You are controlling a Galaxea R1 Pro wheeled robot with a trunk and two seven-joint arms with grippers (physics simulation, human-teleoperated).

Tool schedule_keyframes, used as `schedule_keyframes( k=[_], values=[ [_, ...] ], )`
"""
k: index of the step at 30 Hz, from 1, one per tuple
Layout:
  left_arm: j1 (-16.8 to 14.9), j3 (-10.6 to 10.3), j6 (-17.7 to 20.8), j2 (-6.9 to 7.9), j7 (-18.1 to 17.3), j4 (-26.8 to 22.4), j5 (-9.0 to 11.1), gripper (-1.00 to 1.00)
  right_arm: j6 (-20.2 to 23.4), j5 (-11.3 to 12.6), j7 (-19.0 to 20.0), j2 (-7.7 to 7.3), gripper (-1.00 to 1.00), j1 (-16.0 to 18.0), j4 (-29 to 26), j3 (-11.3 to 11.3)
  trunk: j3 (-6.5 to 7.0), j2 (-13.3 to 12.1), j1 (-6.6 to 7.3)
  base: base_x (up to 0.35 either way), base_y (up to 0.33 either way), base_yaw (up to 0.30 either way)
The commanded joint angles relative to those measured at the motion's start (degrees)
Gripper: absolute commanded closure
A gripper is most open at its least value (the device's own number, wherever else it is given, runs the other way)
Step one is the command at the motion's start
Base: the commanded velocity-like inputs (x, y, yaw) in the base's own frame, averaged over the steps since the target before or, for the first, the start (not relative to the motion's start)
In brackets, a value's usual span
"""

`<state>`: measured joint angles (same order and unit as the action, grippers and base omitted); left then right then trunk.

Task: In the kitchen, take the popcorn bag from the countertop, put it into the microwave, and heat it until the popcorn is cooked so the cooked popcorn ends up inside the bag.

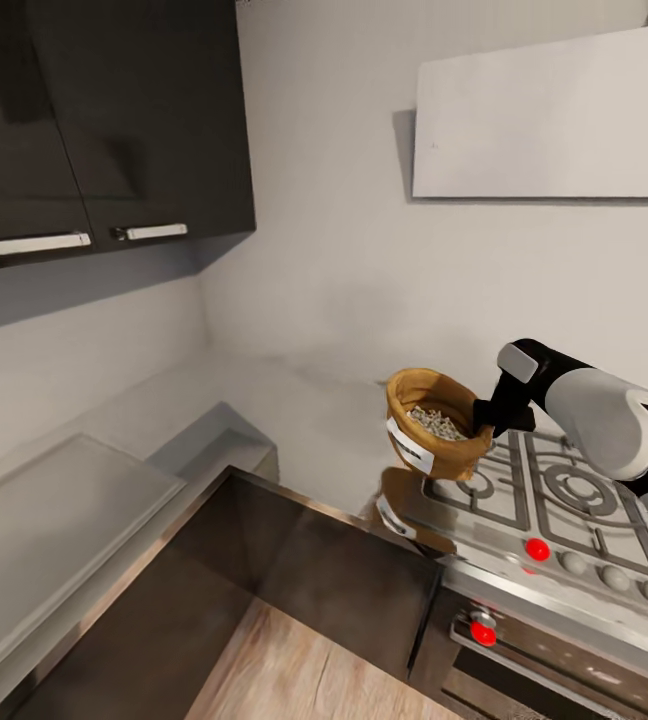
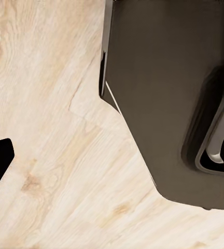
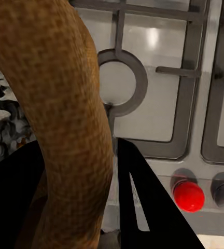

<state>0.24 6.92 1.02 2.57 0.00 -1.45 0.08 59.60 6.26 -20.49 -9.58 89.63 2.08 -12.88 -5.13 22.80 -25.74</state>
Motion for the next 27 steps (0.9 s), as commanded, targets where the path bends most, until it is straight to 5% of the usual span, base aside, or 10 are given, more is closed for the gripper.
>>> schedule_keyframes(
  k=[1, 27],
  values=[
    [0.03, 0.38, 0.11, -0.01, -0.03, -0.13, 0.01, -1.0, -0.1, 0.61, -0.6, 0.0, 1.0, 0.1, 0.12, -0.13, -0.03, 0.12, -0.04, 0.0, 0.0, -0.192],
    [0.03, 0.38, 0.12, -0.02, -0.09, -0.13, 0.01, -1.0, 0.19, 0.69, -0.6, 0.0, 1.0, 0.11, 2.33, -0.13, 2.09, 0.12, -0.04, 0.0, 0.0, -0.19]
  ],
)
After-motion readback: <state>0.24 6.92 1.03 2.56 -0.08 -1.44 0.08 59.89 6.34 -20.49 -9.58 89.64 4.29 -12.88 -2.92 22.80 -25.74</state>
